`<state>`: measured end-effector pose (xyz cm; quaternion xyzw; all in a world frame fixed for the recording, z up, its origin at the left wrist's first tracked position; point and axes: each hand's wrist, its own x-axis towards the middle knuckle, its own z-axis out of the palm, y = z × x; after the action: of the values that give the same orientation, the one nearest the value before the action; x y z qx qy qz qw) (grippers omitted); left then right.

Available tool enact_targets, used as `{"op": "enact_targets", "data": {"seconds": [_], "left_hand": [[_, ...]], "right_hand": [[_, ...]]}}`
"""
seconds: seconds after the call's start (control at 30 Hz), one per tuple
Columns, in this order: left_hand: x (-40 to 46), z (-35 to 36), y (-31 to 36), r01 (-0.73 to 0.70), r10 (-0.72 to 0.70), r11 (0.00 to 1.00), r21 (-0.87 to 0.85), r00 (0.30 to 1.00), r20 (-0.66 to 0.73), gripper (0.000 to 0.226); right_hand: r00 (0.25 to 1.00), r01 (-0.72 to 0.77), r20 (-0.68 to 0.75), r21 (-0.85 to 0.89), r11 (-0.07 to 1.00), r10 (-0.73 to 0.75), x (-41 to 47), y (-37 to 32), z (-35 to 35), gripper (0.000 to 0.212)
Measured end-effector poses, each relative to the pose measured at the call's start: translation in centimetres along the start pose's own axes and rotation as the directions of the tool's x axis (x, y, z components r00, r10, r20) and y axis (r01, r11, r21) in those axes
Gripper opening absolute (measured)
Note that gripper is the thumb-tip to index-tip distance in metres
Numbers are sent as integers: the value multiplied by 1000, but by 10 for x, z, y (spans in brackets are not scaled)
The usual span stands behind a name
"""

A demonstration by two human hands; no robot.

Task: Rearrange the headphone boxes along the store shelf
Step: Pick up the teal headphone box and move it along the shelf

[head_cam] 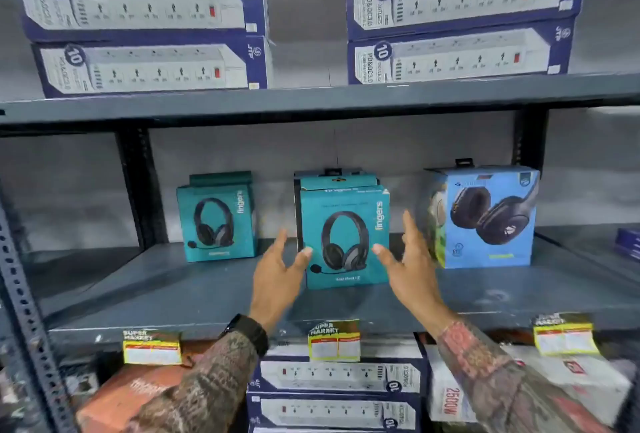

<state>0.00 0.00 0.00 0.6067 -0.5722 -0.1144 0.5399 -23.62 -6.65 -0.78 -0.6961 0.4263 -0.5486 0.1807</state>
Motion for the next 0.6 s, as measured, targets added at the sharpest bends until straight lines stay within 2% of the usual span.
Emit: {"op": "enact_targets", "data": {"seconds": [0.07,0.13,0.2,0.27,0.3,0.43,0.6], "left_hand": [[8,12,-4,152,-139,977,-148,986,90,85],[17,20,-10,190,-154,956,-222,973,171,77],[24,28,-17,160,-114,961,-227,973,203,64],[23,29,-17,105,-67,977,-187,978,199,60],[21,30,-17,87,-55,981,-171,981,185,60],[7,19,0,36,-18,984,-177,995,101,55],[-24,-20,42,-33,32,989,-143,999,-6,51]], "right_hand": [[978,-202,67,114,973,195,15,13,3,90],[945,-317,137,156,936,297,29,26,6,84],[937,-339,170,233,912,305,36,38,12,66],[949,-302,185,291,908,257,37,43,16,36],[952,-293,176,304,906,249,36,44,19,32],[966,-259,117,356,898,232,24,27,14,38],[995,-81,-23,394,916,98,-11,-18,-25,42]]}}
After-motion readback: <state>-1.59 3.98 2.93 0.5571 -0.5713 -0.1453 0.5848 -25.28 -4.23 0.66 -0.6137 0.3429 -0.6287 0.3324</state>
